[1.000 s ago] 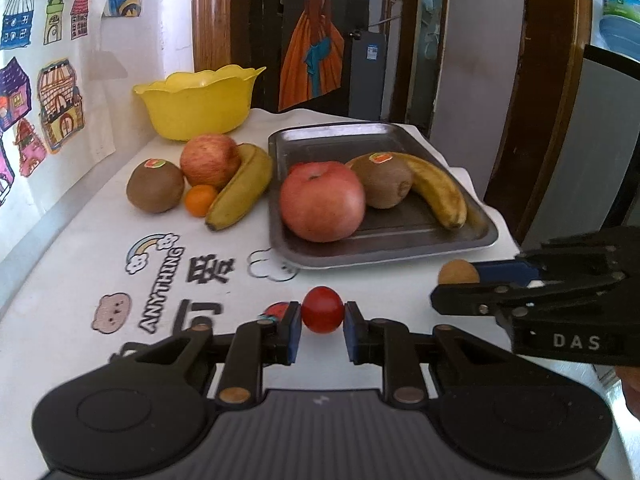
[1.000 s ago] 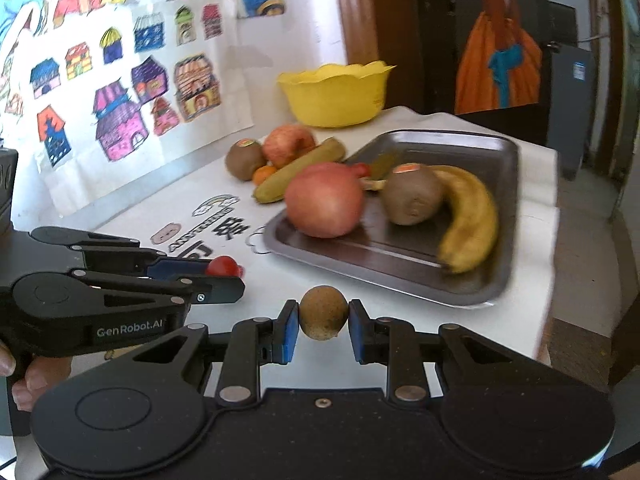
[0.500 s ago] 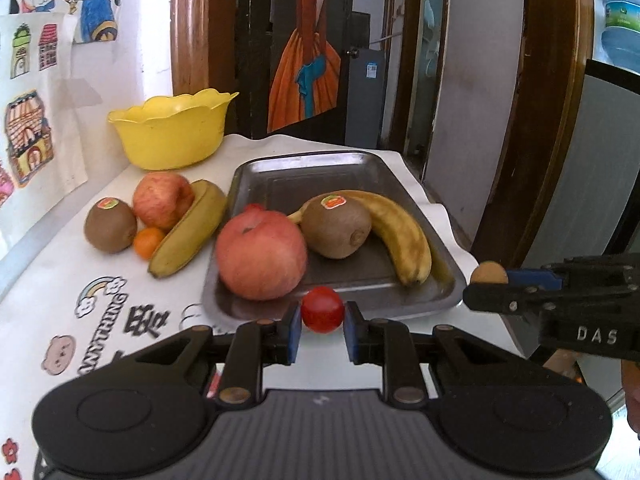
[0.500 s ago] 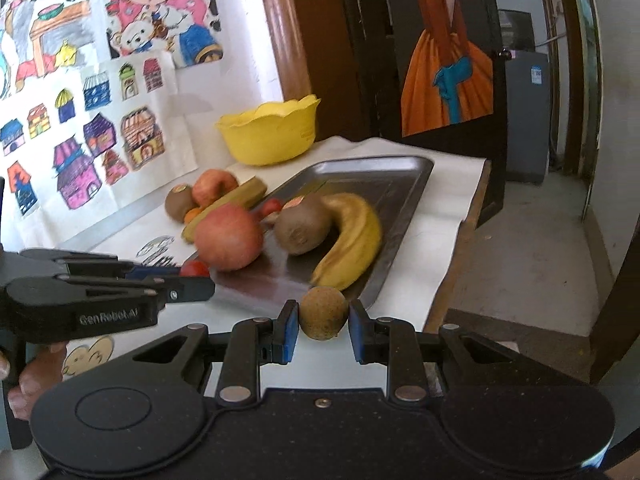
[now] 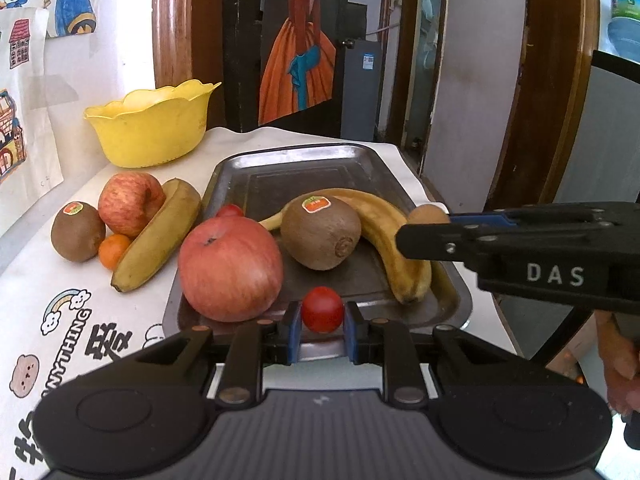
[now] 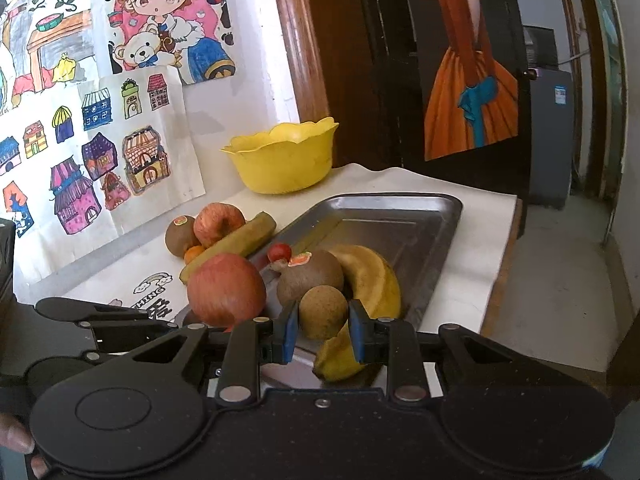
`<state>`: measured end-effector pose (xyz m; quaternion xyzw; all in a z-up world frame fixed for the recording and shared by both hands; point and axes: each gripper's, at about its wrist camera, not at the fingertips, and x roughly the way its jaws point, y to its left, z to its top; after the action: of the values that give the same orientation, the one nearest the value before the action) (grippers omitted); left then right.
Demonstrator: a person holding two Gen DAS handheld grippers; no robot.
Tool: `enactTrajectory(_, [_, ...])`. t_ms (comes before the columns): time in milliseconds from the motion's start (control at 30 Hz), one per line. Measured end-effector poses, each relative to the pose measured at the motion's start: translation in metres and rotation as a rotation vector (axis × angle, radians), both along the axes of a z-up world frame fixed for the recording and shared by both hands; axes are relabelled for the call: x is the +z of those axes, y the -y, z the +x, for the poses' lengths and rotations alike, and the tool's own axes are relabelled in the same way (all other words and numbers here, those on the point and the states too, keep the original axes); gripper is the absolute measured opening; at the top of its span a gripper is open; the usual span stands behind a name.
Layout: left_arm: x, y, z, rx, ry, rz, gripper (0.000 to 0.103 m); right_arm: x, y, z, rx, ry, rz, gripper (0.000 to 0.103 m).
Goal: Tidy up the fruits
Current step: 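Carry the cherry tomato with the left tool to the tray while the right carries the small fruit there, then open the left gripper over the tray while the right gripper releases the small fruit beside the kiwi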
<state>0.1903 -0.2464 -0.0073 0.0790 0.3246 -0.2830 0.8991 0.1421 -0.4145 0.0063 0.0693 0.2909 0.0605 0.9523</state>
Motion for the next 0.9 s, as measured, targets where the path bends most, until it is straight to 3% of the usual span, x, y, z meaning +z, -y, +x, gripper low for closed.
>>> enactTrajectory(767, [-0.008,-0.003,0.013,0.015,-0.022,0.008,0.025,-0.012,-0.009,0.023,0.009,-0.026,-0.045,0.029])
enactTrajectory(900, [-0.007,-0.005,0.012,0.020,-0.027,-0.002,0.033,-0.012,-0.009,0.023,0.008,-0.026,-0.042,0.031])
